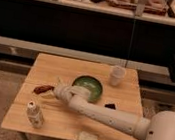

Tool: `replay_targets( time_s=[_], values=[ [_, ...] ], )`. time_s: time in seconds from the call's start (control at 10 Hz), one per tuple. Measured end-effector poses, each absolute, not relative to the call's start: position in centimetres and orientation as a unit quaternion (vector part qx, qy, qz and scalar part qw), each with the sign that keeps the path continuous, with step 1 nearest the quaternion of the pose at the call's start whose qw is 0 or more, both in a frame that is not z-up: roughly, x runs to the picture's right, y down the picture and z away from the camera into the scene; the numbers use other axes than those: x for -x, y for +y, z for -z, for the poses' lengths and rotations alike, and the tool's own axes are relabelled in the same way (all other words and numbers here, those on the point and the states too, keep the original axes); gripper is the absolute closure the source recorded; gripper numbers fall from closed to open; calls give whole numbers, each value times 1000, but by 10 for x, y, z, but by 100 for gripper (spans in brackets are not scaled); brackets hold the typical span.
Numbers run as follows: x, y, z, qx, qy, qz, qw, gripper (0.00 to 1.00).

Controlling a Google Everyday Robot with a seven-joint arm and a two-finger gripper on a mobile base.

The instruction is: Place the pepper in the ceramic cup

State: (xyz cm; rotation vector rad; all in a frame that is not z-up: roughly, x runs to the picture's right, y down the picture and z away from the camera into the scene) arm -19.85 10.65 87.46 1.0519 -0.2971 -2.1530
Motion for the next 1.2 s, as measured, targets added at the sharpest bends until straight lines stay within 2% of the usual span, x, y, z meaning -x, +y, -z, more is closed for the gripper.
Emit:
replay_targets(
  time_s=[1.1,1.2],
  values=[
    [227,119,-891,-428,-129,828,337,20],
    [228,120,-892,-428,-133,830,333,24]
  ],
)
